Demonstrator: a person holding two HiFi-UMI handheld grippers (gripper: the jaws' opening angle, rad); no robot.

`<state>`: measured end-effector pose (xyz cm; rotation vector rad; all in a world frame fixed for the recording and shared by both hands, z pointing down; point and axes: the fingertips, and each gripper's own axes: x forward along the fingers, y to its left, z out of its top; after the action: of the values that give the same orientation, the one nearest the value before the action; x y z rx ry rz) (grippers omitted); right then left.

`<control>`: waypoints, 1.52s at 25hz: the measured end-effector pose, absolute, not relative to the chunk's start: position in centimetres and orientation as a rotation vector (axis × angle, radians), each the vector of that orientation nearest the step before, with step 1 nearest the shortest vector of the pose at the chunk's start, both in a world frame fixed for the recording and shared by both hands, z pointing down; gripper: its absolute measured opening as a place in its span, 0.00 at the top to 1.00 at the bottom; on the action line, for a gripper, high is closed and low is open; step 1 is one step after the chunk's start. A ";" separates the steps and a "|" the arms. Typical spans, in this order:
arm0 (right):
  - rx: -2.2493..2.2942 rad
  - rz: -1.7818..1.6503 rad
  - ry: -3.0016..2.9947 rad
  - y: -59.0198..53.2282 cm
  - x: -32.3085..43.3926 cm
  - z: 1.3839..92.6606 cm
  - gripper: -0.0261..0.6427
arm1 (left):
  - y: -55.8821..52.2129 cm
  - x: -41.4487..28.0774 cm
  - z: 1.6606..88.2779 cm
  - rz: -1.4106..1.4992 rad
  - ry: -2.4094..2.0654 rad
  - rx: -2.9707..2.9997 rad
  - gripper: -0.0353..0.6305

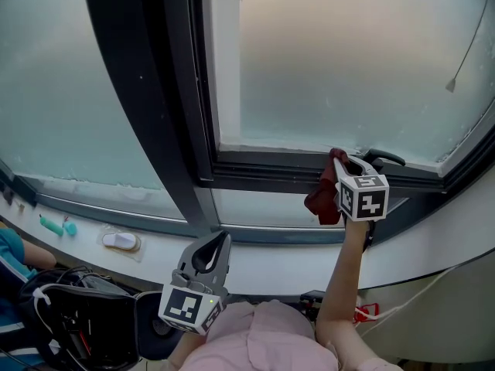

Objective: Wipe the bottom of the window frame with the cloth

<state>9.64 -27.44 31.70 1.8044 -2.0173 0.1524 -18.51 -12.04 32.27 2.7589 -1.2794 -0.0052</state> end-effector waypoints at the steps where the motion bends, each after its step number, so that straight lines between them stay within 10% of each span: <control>1: 1.805 0.140 -2.015 -27.5 9.6 31.7 0.88 | -12.0 -18.5 32.3 -0.004 -1.280 2.759 0.95; 22: 1.364 -0.064 -2.586 -24.3 -15.8 29.4 0.88 | -9.8 -24.1 32.2 -0.002 -1.439 2.694 0.95; 38: 1.320 -0.082 -2.427 -27.4 -19.6 32.8 0.88 | -9.0 -27.4 33.2 -0.008 -1.491 2.612 0.95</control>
<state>-19.64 -27.44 32.77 1.3203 -2.4269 -0.0816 -27.38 -8.98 33.23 2.6117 -1.4911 -0.0085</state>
